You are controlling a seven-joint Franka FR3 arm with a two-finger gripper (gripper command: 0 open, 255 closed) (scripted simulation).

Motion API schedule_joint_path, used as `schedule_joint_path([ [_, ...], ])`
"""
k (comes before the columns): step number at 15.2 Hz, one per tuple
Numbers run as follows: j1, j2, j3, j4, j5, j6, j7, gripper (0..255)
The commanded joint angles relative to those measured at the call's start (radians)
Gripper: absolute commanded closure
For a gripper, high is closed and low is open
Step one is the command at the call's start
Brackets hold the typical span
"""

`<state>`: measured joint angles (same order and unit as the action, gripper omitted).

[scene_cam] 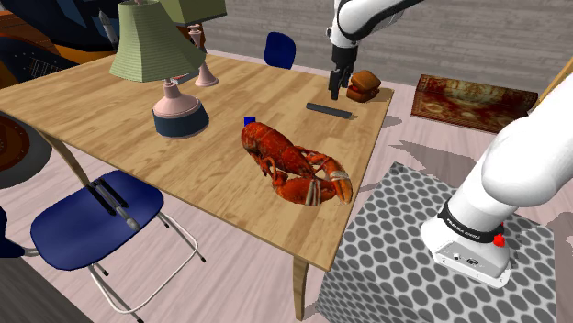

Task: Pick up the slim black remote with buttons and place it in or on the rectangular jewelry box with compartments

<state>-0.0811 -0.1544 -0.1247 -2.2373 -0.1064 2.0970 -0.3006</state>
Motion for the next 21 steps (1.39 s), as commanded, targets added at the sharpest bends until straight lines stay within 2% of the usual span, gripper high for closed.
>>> schedule_joint_path([
  [1,-0.007,0.067,-0.012,0.032,0.006,0.042,-0.020,0],
  [10,-0.049,0.381,-0.042,0.245,0.065,0.162,-0.113,0],
  [17,-0.056,0.438,-0.040,0.220,0.073,0.242,-0.119,0],
  [21,-0.056,0.443,-0.040,0.219,0.074,0.249,-0.119,0],
])
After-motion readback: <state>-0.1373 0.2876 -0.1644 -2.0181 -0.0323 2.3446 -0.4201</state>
